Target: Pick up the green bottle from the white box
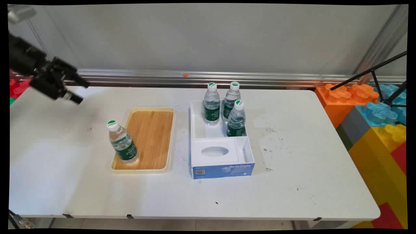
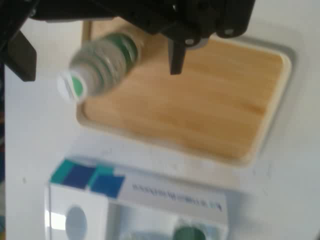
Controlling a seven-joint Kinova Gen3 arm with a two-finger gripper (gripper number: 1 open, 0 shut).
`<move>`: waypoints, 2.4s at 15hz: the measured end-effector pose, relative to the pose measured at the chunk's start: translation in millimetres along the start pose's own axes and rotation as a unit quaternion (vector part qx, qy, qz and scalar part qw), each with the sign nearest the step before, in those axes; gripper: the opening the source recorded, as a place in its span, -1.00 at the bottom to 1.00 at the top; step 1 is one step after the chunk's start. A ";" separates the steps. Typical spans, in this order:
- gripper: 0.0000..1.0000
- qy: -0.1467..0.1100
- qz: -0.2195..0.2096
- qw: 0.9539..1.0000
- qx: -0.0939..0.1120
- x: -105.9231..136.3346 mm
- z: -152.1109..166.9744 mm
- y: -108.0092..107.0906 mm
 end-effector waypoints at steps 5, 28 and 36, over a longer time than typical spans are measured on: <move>1.00 0.036 -0.001 0.999 0.022 41.2 9.1 -10.5; 1.00 0.097 -0.009 0.993 0.069 53.5 177.2 -58.9; 1.00 0.120 -0.020 0.990 0.067 66.0 232.8 -61.5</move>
